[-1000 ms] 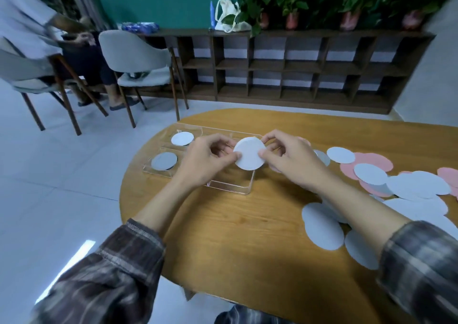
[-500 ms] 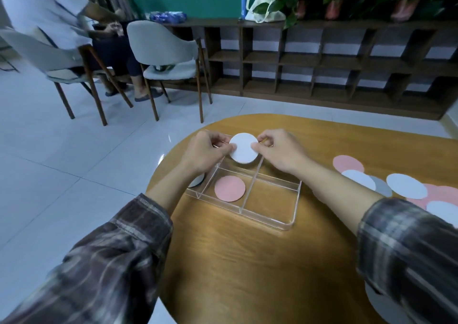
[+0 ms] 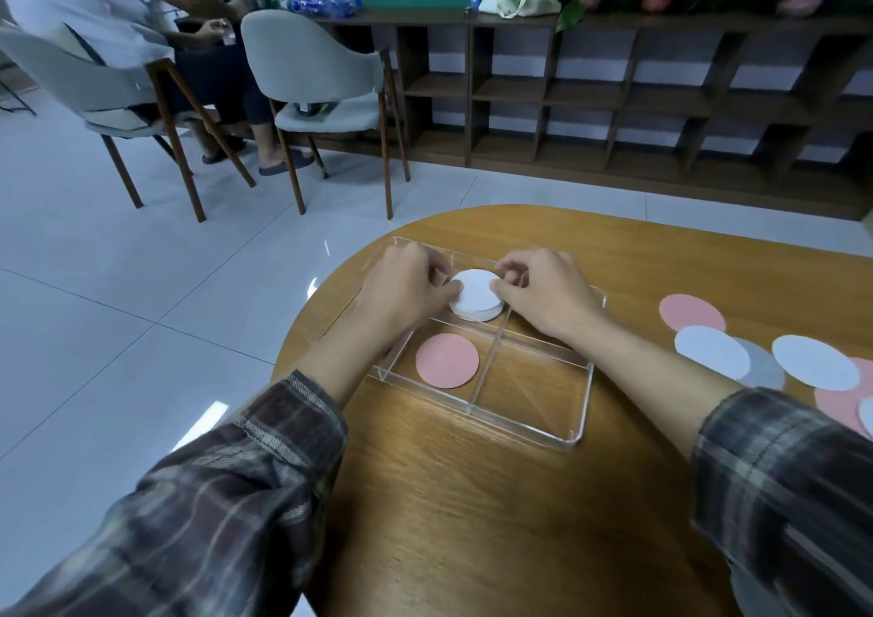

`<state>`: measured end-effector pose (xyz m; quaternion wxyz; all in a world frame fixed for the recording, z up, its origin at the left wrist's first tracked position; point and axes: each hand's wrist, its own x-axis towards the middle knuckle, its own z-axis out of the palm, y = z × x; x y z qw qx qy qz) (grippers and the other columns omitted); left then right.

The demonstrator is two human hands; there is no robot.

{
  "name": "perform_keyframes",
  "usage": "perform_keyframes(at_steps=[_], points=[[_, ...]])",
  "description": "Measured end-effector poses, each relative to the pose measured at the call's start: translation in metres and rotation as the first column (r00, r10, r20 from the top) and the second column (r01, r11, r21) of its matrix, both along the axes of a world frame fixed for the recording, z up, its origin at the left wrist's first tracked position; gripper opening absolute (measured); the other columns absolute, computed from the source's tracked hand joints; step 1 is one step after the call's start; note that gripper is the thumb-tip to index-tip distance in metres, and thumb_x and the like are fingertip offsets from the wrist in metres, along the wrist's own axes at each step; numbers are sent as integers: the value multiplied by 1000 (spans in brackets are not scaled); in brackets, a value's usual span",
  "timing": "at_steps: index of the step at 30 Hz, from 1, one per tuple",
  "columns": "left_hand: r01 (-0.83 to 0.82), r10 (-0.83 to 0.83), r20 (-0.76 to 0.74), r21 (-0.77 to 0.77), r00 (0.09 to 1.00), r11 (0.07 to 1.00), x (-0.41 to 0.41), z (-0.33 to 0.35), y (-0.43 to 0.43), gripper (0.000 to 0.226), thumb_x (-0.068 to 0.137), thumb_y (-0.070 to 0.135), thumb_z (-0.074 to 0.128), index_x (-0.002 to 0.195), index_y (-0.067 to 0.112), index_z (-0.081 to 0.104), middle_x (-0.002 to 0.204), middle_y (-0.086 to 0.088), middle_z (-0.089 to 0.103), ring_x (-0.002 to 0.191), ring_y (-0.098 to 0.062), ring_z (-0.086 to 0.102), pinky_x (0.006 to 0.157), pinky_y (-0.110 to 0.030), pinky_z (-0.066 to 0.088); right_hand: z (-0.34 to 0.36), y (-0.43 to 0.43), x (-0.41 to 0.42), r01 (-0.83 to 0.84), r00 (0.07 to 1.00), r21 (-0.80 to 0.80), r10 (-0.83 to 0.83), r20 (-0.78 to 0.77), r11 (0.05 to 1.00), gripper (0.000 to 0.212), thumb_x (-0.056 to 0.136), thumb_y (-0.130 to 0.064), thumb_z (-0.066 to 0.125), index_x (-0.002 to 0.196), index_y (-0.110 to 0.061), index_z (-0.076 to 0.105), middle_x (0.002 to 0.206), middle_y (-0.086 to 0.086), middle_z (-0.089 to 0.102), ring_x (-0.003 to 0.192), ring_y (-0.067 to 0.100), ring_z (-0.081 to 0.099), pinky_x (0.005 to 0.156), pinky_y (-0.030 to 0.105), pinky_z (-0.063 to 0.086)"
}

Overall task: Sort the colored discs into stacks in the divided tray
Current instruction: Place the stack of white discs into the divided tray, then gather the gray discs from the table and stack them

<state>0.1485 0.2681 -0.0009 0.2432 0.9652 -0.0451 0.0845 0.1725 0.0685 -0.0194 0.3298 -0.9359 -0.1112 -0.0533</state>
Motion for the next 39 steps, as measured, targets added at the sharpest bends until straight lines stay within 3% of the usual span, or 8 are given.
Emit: perform_keyframes(at_steps=[2,6,14,24,28,32,36,39], points=[[6,-4,44,-44,999,999,-7,4,-1,16,90,33,71,99,21,79,90,5,73,93,-20,65,75,-33,54,1,-6,-5,6,999,55,-7,32,998,19,89,-31,69,106,-27,75,85,-13,68,86,11,63,84,38,55],[107,-102,83,-55,991,993,-27,22,-20,13,96,26,67,102,22,77,87,8,72,78,-8,61,65,-8,43,14,-33,-28,-16,999,123,11,41,992,24,91,-34,71,115,-28,72,85,-14,69,83,13,58,80,30,47],[361,-360,24,-69,933,930,-69,37,-101,20,94,23,72,114,22,77,85,9,73,77,-14,67,77,-24,49,33,-113,-102,3,992,124,-18,125,992,25,89,-26,75,114,-27,71,81,-15,69,55,11,54,60,9,38],[434,-436,-6,-86,900,897,-104,20,-209,22,93,26,73,114,21,75,91,8,76,80,-10,69,88,-26,48,22,-229,-177,93,987,153,-111,113,984,23,90,-18,72,111,-24,73,82,-12,69,57,10,52,63,11,38],[381,-382,10,-76,924,921,-107,4,-241,26,94,26,71,119,19,75,109,5,77,94,-12,70,85,-12,39,8,-260,-191,126,981,153,-147,129,980,24,89,-18,75,112,-24,72,83,-11,66,64,5,56,68,24,46],[299,-297,36,-126,954,946,-106,-12,-262,34,93,25,69,126,20,71,99,-1,73,100,-28,69,85,-34,54,-4,-277,-198,165,967,68,-174,183,984,26,89,-22,74,115,-26,71,92,-12,67,68,2,55,69,36,54],[242,-240,27,-70,970,968,-94,-35,-275,51,97,32,66,145,16,58,154,-6,54,142,-27,48,111,-36,40,-14,-287,-201,175,958,9,-172,231,985,30,91,-26,73,121,-27,68,98,-13,66,82,4,53,74,38,53],[226,-226,9,-69,974,972,-88,-48,-279,55,100,37,64,148,14,53,158,-6,48,146,-25,44,110,-34,38,-20,-287,-204,180,947,-46,-161,278,983,34,91,-24,73,124,-24,66,99,-9,65,93,12,56,75,36,53]])
